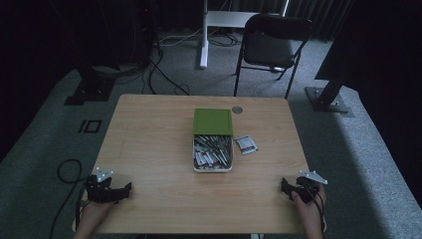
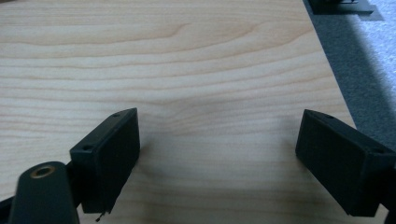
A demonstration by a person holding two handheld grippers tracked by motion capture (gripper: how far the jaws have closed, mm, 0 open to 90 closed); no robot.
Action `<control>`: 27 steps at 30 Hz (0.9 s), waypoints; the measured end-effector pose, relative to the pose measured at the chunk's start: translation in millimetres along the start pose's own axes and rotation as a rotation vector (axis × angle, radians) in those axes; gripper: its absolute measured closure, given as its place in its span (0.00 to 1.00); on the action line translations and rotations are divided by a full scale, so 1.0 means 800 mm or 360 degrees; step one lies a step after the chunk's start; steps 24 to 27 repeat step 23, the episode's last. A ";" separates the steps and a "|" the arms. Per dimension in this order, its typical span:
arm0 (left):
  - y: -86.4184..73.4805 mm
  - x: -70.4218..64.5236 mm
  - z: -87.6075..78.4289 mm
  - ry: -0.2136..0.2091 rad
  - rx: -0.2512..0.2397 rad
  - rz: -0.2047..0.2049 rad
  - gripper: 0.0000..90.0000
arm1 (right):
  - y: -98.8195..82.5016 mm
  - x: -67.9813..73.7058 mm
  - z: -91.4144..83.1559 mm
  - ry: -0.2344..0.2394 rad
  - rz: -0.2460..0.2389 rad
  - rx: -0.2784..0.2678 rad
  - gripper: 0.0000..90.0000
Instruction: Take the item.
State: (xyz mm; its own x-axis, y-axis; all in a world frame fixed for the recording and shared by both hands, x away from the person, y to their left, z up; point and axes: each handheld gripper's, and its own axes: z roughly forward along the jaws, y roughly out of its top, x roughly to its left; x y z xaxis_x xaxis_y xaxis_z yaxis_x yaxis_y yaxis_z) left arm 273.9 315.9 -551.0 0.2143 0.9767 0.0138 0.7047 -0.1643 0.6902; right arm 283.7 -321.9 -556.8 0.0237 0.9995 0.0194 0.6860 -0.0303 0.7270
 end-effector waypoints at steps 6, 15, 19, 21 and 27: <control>0.000 0.000 0.000 0.0000 0.0000 0.0001 0.02 | -0.003 -0.003 -0.003 -0.0003 0.0008 0.0001 0.15; 0.000 0.000 0.000 0.0000 0.0000 0.0000 0.02 | -0.003 -0.003 -0.003 0.0006 0.0003 0.0002 0.14; 0.000 0.000 0.000 -0.0001 0.0000 -0.0002 0.02 | -0.003 -0.003 -0.003 0.0004 0.0002 0.0003 0.14; 0.000 0.000 0.000 -0.0001 0.0000 -0.0002 0.02 | -0.003 -0.003 -0.003 0.0004 0.0001 0.0003 0.14; 0.000 0.001 -0.001 -0.0006 0.0001 -0.0005 0.02 | -0.003 -0.003 -0.003 0.0004 0.0002 0.0003 0.14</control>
